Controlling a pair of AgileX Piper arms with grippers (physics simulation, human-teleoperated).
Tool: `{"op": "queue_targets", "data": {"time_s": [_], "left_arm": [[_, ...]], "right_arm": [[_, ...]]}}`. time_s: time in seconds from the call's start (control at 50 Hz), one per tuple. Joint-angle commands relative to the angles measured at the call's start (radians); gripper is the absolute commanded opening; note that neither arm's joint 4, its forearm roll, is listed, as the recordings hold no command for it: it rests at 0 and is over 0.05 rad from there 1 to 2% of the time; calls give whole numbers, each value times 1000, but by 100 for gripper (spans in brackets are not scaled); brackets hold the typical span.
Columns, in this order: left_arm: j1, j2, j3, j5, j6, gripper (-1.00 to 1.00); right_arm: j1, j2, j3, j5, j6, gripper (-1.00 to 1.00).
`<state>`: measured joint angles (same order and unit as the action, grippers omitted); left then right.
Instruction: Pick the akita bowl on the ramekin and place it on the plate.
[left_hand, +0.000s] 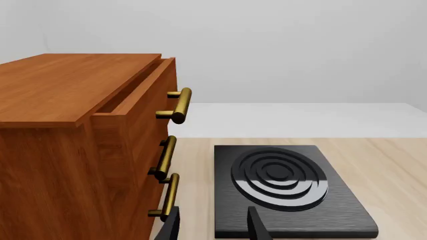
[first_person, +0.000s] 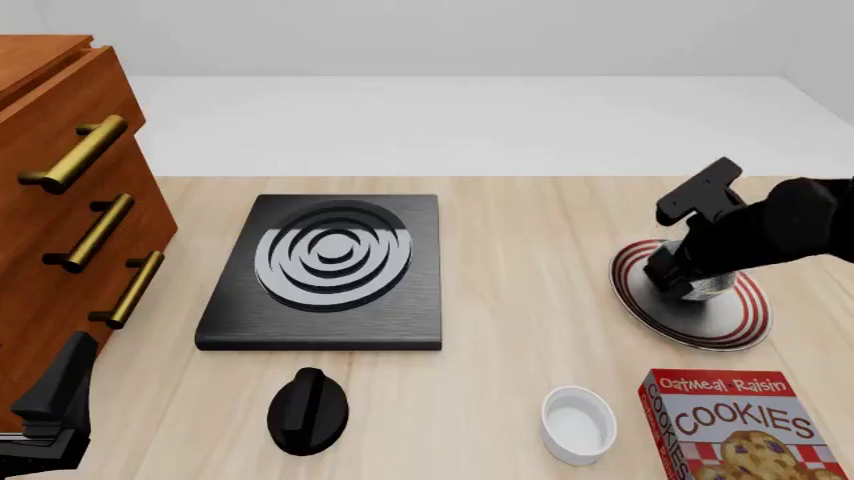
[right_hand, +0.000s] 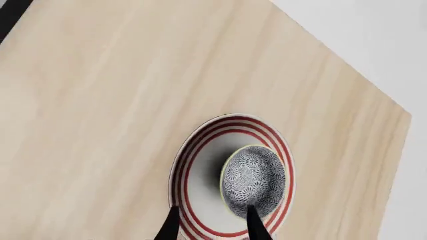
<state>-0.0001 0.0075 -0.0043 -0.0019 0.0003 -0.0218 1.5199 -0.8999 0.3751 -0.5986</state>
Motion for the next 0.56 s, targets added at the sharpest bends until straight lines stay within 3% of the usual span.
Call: {"op": "queue_targets", "data": {"time_s": [0.02, 0.12, 0.16, 0.34, 0.44, 0.56], "left_arm": [[0, 0, 0, 0, 0, 100], [0, 0, 0, 0, 0, 100], [0, 0, 0, 0, 0, 100], [0, 0, 0, 0, 0, 100], [0, 0, 0, 0, 0, 100], [0, 0, 0, 0, 0, 100]], "right_arm": [[9, -135, 66, -59, 65, 100], [22, -217, 104, -101, 100, 100], [30, -252, 100, -111, 139, 100], [42, -340, 176, -186, 190, 100], [48, -457, 248, -279, 294, 100], [15, -560, 333, -406, 351, 100]]}}
